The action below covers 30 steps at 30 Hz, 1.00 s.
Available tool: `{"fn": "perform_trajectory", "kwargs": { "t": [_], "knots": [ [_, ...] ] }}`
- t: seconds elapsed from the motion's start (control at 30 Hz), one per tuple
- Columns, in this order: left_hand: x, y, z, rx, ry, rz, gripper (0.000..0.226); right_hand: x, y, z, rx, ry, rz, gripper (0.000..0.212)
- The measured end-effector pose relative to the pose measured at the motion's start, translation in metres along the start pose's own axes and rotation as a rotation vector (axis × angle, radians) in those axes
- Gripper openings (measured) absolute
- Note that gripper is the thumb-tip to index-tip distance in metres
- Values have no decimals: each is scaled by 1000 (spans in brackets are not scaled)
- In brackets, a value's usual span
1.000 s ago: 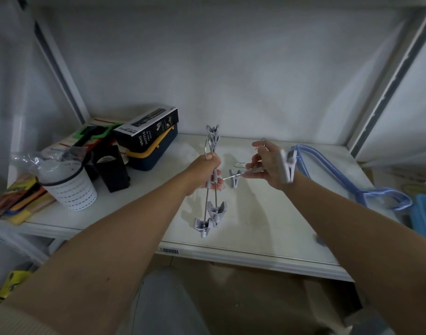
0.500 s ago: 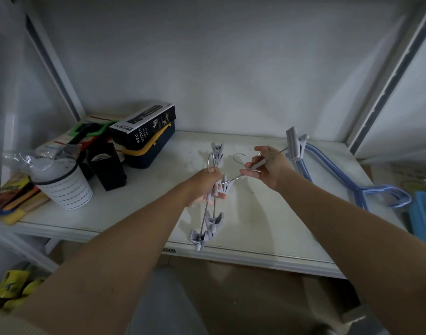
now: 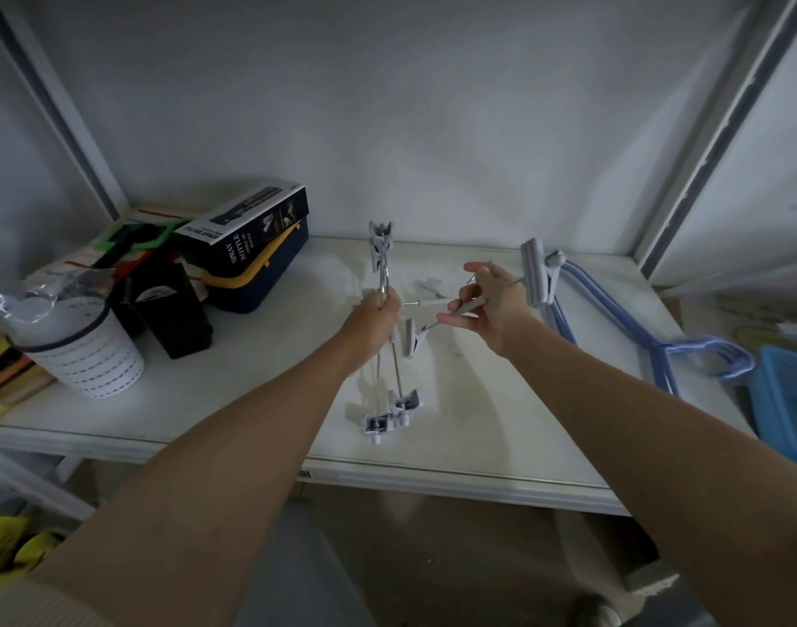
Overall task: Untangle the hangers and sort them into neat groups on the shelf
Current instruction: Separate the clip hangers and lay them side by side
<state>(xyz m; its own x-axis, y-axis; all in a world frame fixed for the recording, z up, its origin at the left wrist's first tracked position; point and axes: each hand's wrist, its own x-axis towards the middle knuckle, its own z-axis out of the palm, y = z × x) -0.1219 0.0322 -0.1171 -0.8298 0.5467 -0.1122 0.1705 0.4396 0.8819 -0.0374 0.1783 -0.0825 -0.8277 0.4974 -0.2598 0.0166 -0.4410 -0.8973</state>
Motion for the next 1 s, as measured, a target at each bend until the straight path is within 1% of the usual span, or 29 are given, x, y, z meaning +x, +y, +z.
{"fn": "perform_trajectory", "kwargs": {
  "t": [0.1,0.17,0.3,0.4,0.47,0.57,0.7,0.77,0.83,0.9,1.0],
  "knots": [
    [2,-2,-7,2,22,-3,31,3,1,-9,1,-38,17,19],
    [2,-3,-8,-1,10,-16,31,4,0,-11,-4,-54,-13,19],
    [4,1,-6,-63,-5,-61,34,1,1,-5,-31,-62,-184,22],
    [2,10,-4,-208,-5,-101,29,1,-4,0,-46,-36,-280,24],
    [0,15,-5,-268,-2,-106,27,1,-7,3,-109,-14,-316,26],
    [-1,23,-7,-263,-6,-93,27,0,-6,11,-231,-33,-341,27],
    [-4,36,-4,-288,-75,-93,24,2,3,21,-392,-55,-410,26],
    [-6,42,-2,-290,-105,-86,19,2,8,28,-460,-71,-447,26],
    [-10,47,-1,-296,-123,-65,14,2,12,35,-479,-76,-453,27],
    [-12,50,-1,-303,-143,-27,16,-1,17,43,-463,-88,-442,28],
    [-13,48,-1,-264,-173,25,28,-3,26,51,-445,-108,-445,27]
  ]
}}
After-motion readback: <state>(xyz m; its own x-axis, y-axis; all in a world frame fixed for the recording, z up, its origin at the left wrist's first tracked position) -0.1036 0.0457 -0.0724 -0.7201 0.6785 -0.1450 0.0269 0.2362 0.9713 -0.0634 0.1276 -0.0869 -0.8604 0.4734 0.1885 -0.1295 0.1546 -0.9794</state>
